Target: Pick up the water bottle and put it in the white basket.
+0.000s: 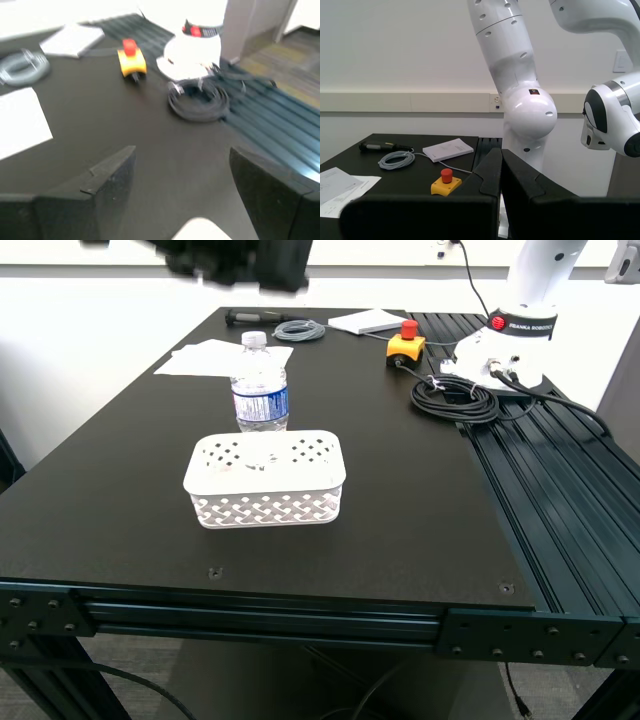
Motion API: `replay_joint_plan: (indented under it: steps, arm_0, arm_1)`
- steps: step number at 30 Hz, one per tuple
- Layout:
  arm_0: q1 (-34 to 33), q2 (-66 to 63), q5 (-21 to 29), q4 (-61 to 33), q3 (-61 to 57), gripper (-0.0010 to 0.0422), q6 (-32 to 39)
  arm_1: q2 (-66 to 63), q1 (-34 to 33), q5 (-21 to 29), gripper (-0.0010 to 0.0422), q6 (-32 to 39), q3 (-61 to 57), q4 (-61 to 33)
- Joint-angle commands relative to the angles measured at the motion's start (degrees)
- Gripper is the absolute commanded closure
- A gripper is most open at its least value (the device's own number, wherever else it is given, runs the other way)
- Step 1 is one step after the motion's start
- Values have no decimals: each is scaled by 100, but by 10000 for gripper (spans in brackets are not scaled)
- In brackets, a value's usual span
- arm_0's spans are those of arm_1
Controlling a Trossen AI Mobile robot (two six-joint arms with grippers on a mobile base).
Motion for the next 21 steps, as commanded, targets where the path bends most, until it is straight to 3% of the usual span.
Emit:
replay_joint_plan:
  steps: [1,3,15,21]
  arm_0:
    - [0,-2,2,17,4,412,2]
    - [-2,-2,2,15,4,412,0]
    - [0,-2,2,15,4,412,2]
    - [0,-2,2,15,4,412,0]
  arm_1:
    - [15,9,-332,185,310,420,-251]
    - [13,17,-557,204,435,507,-260]
    - [11,35,-542,301,483,461,-428]
    - [9,33,-542,403,483,472,-461]
